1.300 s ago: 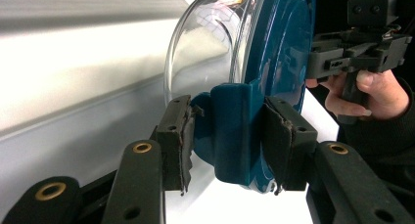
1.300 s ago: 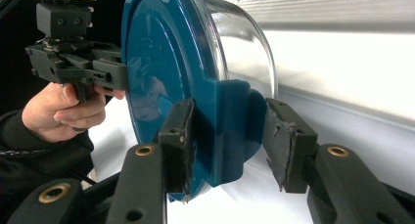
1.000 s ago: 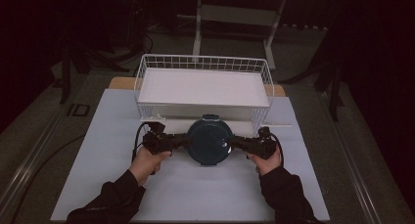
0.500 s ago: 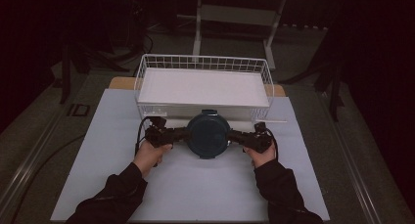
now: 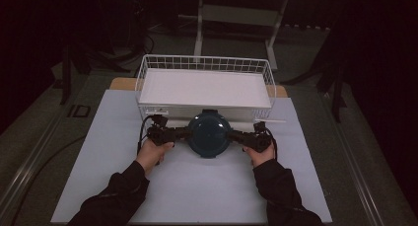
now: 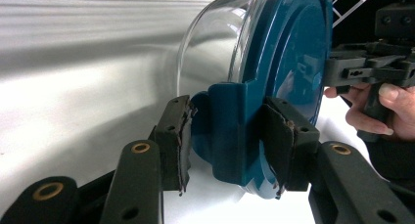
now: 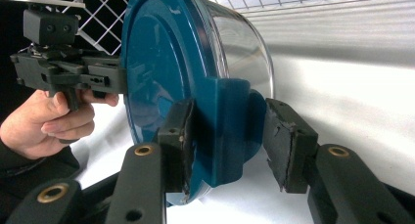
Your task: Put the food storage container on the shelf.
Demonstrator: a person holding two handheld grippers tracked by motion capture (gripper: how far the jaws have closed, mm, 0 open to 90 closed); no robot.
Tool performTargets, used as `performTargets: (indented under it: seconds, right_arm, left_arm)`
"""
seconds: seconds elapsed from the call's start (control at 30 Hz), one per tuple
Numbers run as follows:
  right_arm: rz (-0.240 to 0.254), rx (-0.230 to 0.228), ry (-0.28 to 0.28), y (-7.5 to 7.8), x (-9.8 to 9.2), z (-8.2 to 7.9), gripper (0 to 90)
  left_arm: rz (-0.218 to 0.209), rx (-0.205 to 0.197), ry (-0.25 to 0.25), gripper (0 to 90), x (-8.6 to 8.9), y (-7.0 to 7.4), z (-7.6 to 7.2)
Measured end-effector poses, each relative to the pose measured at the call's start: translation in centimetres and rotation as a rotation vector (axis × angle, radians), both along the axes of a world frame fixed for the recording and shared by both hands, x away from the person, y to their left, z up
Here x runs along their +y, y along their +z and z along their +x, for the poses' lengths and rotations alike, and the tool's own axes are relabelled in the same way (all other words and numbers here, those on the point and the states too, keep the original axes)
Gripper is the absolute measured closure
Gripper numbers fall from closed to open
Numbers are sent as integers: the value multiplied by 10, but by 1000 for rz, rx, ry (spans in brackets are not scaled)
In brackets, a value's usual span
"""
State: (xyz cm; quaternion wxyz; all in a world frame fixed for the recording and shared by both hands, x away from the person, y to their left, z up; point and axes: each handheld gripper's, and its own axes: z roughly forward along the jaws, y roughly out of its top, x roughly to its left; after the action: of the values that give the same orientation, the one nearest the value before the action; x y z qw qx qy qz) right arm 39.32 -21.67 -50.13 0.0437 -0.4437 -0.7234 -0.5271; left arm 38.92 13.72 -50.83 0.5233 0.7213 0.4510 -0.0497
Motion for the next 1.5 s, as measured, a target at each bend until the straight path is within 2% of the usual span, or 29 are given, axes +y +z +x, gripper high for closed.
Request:
performTargets:
  seconds: [0.07,0.1,0.17,0.23,0.27,0.3,0.37,0.43,0.6,0.63,0.7,0.73,0.8,0.97,1.03,1.07,1.1,1.17,1.2,1.27,1.33,1.4,1.43,1.5]
  right_arm:
    - [7,8,2,-1,-1,2,560]
    - [9,10,-1,-1,-1,2,556]
    - [-18,-9,-29,0,-1,1,557]
    - [-63,-39,-45,3,2,0,583]
    - [-70,-40,-54,4,3,-1,581]
    - [-68,-34,-57,3,3,0,576]
    - [-65,-40,-69,2,3,1,548]
    - [-55,-32,-70,0,3,2,534]
    - [-74,-66,-93,2,7,2,511]
    - [-74,-67,-94,3,7,3,504]
    - [-81,-75,-106,4,8,4,495]
    - [-83,-69,-113,5,8,5,495]
    - [-89,-87,-122,5,9,9,490]
    - [-100,-100,-139,5,11,11,488]
    - [-110,-101,-146,6,12,9,484]
    - [-110,-101,-146,6,12,9,484]
    - [-123,-115,-145,9,14,5,462]
    - [-127,-130,-142,11,14,3,454]
    - [-126,-140,-138,13,14,0,452]
    - [-133,-155,-136,17,14,-4,440]
    - [-125,-156,-130,20,14,-9,437]
    - [-142,-168,-121,24,15,-15,436]
    - [-146,-175,-117,26,15,-17,436]
    - [-137,-177,-114,30,15,-24,443]
  left_arm:
    - [0,2,-1,551,-1,1,0]
    - [5,-12,0,551,-2,1,0]
    - [11,-35,17,542,-6,1,0]
    - [-5,-25,10,527,-6,0,2]
    - [-45,-18,25,523,-4,-6,3]
    - [-46,-22,30,519,-4,-7,3]
    - [-17,-63,43,500,-5,-7,1]
    - [-10,-77,65,485,-6,-5,0]
    - [11,-113,95,448,-6,-5,2]
    - [21,-133,100,446,-6,-5,4]
    - [23,-137,123,431,-7,-4,4]
    - [19,-135,123,430,-7,-4,6]
    - [24,-140,127,404,-7,-5,8]
    - [37,-147,131,409,-9,-3,8]
    - [38,-146,129,384,-9,0,5]
    - [38,-146,129,340,-9,0,5]
    - [31,-157,96,275,-9,2,1]
    - [30,-177,60,253,-8,3,0]
    - [26,-163,62,215,-8,4,-2]
    - [19,-152,35,150,-8,4,-6]
    - [24,-179,7,124,-5,5,-10]
    - [1,-173,-11,0,-4,7,-14]
    - [-2,-171,-13,0,-3,8,-18]
    - [10,-193,-27,0,-1,11,-25]
